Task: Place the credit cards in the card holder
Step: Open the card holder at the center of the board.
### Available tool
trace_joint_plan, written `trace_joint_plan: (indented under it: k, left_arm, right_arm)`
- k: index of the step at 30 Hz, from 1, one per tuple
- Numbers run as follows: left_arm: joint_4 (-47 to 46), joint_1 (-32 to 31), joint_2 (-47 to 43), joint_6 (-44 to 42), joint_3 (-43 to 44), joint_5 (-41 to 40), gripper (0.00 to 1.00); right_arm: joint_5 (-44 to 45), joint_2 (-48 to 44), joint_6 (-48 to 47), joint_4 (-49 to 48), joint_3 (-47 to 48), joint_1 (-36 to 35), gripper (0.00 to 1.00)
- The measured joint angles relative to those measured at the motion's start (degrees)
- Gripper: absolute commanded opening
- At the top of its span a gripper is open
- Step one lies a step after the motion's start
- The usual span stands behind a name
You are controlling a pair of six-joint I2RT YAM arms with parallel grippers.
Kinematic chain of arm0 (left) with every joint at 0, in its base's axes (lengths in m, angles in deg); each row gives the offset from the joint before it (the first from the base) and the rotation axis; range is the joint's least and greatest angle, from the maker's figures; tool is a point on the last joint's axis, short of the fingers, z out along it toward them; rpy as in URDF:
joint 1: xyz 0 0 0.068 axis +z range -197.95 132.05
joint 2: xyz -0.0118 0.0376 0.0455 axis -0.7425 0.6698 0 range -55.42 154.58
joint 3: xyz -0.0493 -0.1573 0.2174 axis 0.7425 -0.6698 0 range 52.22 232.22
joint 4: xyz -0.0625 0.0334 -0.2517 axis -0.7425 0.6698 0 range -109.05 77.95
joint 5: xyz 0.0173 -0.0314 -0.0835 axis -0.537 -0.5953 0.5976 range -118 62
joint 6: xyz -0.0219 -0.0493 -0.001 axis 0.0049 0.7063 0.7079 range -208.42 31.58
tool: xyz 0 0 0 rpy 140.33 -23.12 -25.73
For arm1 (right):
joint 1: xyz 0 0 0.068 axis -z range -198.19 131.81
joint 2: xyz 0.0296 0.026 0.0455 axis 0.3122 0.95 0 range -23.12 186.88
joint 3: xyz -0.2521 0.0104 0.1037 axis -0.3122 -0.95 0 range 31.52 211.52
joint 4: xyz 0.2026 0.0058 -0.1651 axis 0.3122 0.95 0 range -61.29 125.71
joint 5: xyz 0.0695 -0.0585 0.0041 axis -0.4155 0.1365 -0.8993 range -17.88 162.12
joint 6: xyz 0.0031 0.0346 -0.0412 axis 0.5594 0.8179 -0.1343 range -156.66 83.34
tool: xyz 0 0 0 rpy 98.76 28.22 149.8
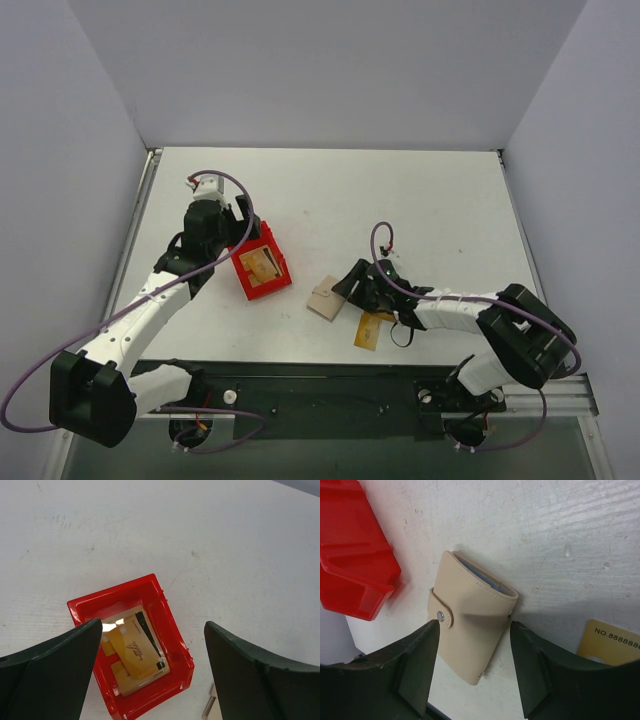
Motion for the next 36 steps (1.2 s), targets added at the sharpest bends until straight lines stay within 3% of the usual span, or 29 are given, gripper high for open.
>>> trace_joint_plan:
  k: [5,11,18,21,30,36]
  left_arm:
    - [0.1,0.0,0.0,-0.1,0.0,-0.6,0.94]
    - [0.6,0.0,0.0,-0.2,0.0,-1.7,0.94]
    - [0.9,0.0,0.0,-0.2,0.0,-2.1,0.94]
    - [1.2,0.0,0.0,-0.2,0.0,-2.5,0.94]
    - [2.7,0.0,0.0,-0.1,0.1,-4.3,0.97]
    - [3.9,0.1,-0.2,0.3,1.3,-4.8,0.97]
  right_arm:
    - [0.0,1.9,1.7,-2.3,0.3,0.0,0.48]
    - [-0.1,3.5,2.6,-3.3,0.4,0.1,0.30]
    - [-1.7,5.1,2.8,-4.1,0.5,0.9,0.17]
    - [-2.1,5.5,2.4,-4.5,0.5,0.9,0.00]
    - [-4.2,5.2,0.1,-3.6,0.6,1.9,0.00]
    - [-3.0,-5.8,-6.3,2.7,0.5,2.7,0.00]
